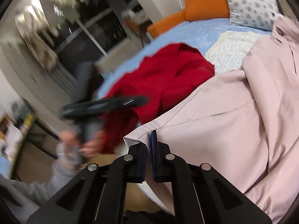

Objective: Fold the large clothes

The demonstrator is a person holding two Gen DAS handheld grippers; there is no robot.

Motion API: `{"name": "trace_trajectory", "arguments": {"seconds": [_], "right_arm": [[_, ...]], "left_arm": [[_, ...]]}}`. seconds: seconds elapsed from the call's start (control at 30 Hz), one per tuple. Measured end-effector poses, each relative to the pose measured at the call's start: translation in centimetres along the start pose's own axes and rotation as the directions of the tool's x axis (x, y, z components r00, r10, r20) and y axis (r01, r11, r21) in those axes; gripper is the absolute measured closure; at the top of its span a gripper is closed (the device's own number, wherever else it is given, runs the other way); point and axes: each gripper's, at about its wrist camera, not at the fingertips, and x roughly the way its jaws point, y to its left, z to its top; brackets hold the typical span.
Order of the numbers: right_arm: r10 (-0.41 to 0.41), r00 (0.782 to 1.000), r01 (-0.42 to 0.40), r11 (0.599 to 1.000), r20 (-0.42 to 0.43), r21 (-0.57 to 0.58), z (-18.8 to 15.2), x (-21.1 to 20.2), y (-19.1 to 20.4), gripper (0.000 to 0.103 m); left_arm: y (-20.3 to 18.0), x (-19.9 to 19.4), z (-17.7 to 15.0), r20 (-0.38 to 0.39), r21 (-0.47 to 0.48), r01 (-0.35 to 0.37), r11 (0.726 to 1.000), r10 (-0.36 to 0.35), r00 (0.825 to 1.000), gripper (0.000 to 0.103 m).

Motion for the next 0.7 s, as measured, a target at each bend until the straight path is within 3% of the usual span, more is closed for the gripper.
{"name": "trace_trajectory", "arguments": {"seconds": [0.07,0.2,0.33,0.4,0.43,0.47,0.5,0.57,0.7], "right_arm": [[0.046,0.998,-0.049,0.998,0.048,0.045,-0.3,-1.2,-0.9,0.098],[0.102,0.987,-0.116,0.988,0.127,0.102,-1.2,-2.9,-2.2,0.098],[0.148,0.972,-0.172,0.977,0.181,0.124,-1.9,-3.8,-3.3,0.098],[0.158,0.968,-0.186,0.974,0.196,0.131,-2.2,-4.2,-3.8,0.098],[0.169,0.965,-0.199,0.97,0.202,0.142,-2.3,-4.3,-4.3,0.098],[0.171,0.963,-0.204,0.968,0.209,0.149,-2.6,-4.5,-4.6,0.098],[0.169,0.961,-0.206,0.965,0.219,0.159,-2.9,-4.7,-5.0,0.098],[0.186,0.951,-0.234,0.955,0.246,0.18,-4.0,-5.9,-5.6,0.098],[0.197,0.93,-0.269,0.94,0.311,0.211,-7.0,-8.7,-6.3,0.097]], "left_arm": [[-1.6,3.0,3.1,-0.023,0.011,0.043,0.999,-0.043,0.999,0.007],[-4.4,10.6,8.2,-0.129,0.037,-0.014,0.999,0.019,0.991,0.007],[-5.9,16.9,10.6,-0.234,0.044,-0.066,0.997,0.074,0.969,0.007],[-6.5,18.6,11.2,-0.242,0.044,-0.077,0.996,0.085,0.967,0.009],[-6.9,19.2,11.4,-0.241,0.027,-0.066,0.997,0.07,0.968,0.031],[-7.2,19.5,11.6,-0.244,0.004,-0.057,0.998,0.056,0.968,0.067],[-7.8,19.9,11.6,-0.254,-0.022,-0.028,0.999,0.022,0.967,0.079],[-9.2,19.9,11.5,-0.235,-0.021,0.001,1.0,-0.006,0.972,0.088],[-14.9,18.8,11.1,-0.195,0.068,0.044,0.997,-0.03,0.98,0.09]]}}
